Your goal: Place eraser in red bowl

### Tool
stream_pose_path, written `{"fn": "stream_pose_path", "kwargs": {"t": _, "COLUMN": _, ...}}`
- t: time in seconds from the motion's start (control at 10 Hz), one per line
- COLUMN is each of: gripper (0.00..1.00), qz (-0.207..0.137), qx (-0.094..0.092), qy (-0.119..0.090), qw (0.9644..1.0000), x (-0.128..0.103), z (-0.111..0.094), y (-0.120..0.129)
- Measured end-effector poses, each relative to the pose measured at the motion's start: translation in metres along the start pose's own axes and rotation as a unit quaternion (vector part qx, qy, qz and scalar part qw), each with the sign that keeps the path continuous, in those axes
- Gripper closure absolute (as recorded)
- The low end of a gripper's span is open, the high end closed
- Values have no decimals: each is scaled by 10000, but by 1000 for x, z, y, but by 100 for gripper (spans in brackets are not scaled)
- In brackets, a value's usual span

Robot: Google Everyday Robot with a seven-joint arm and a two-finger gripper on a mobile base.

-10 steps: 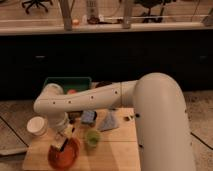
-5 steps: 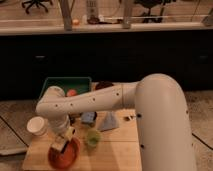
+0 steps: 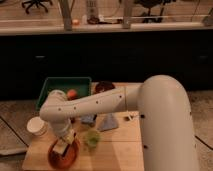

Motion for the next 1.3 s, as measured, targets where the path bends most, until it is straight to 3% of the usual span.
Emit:
{"fn": "stream_pose_path", "kwargs": {"t": 0.3, "gripper": 43, "qz": 50, "qx": -48, "qy": 11, "qw": 10000, "x": -1, "z": 2, "y": 2}}
{"fn": "stream_pose_path", "kwargs": {"t": 0.5, "gripper": 25, "qz": 58, "qx": -178, "qy": 23, "qw": 9998, "x": -2, "z": 3, "y": 2}}
{"fn": "stream_pose_path", "kwargs": {"t": 0.6, "gripper": 20, "qz": 75, "qx": -197, "qy": 23, "qw": 9998, "x": -1, "z": 4, "y": 3}}
{"fn": "stream_pose_path", "kwargs": {"t": 1.3, "gripper": 20, "qz": -25, "qx": -188, "qy": -13, "qw": 9998, "x": 0, "z": 4, "y": -4}}
